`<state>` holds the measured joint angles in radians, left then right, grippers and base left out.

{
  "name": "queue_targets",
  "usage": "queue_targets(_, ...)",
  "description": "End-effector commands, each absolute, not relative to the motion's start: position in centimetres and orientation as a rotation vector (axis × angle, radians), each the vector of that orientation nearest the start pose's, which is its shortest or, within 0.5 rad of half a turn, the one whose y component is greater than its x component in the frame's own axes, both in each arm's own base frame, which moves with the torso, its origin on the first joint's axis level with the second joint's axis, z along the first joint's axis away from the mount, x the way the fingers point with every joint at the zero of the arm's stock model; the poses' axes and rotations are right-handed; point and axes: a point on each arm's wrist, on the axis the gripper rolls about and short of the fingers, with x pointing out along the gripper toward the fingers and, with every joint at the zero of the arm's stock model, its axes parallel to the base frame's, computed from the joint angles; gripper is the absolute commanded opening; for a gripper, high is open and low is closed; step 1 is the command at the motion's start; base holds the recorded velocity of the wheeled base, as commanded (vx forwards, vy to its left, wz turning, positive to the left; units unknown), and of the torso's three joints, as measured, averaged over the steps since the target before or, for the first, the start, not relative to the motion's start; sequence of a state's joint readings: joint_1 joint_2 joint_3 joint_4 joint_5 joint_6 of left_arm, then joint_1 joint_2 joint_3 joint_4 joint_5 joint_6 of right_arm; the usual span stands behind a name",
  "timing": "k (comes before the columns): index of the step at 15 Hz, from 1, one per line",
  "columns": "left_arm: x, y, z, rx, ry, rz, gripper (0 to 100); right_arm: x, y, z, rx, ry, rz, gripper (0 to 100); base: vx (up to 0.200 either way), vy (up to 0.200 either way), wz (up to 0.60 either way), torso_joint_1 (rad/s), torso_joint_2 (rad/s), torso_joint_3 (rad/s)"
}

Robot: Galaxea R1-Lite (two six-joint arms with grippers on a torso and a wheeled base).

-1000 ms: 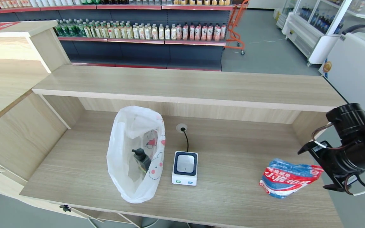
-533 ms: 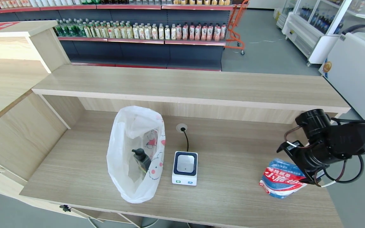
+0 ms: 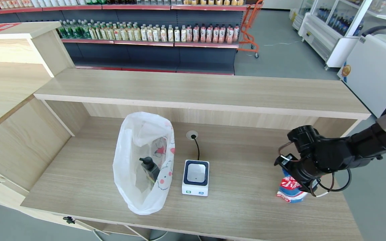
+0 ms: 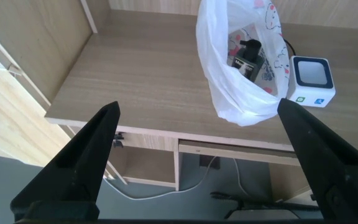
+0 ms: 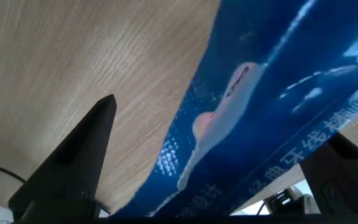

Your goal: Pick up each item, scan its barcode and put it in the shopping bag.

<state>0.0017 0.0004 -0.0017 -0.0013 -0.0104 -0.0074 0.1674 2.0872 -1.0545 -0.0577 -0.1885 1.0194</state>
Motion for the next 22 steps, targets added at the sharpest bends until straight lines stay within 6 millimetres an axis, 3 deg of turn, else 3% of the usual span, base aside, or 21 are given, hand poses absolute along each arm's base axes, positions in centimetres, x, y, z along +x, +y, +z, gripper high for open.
queue_targets(1, -2.3, 0.0, 7.6, -0.008, -0.003, -0.009, 100, 35.7, 5.6, 4.7, 0.679, 0.888, -0.518, 0, 0.0, 0.0, 0.0, 0.0, 0.0, 0.0)
queue_targets(7, -2.3, 0.0, 7.6, -0.008, -0.003, -0.009, 100, 35.1, 5.4, 3.0, 0.417, 0.947, -0.499, 0, 0.0, 0.0, 0.0, 0.0, 0.0, 0.0)
queue_targets(10, -2.3, 0.0, 7.6, -0.008, -0.003, -0.009, 100, 34.8, 5.8, 5.3, 0.355, 0.859, -0.377, 0, 0.0, 0.0, 0.0, 0.0, 0.0, 0.0)
queue_targets(14, -2.3, 0.0, 7.6, -0.008, -0.003, -0.009, 100, 30.3, 5.1, 9.5, 0.238, 0.758, 0.162, 0, 0.0, 0.0, 0.0, 0.0, 0.0, 0.0)
queue_targets(15, -2.3, 0.0, 7.6, -0.008, -0.003, -0.009, 100, 28.3, 4.0, 11.2, 0.206, 0.71, 0.437, 0, 0.0, 0.0, 0.0, 0.0, 0.0, 0.0)
queue_targets(18, -2.3, 0.0, 7.6, -0.008, -0.003, -0.009, 100, 25.4, 3.3, 14.0, 0.17, 0.544, 0.889, 0, 0.0, 0.0, 0.0, 0.0, 0.0, 0.0)
queue_targets(22, -2.3, 0.0, 7.6, -0.008, -0.003, -0.009, 100, 23.0, 4.9, 16.4, 0.173, 0.467, 1.091, 0, 0.0, 0.0, 0.0, 0.0, 0.0, 0.0)
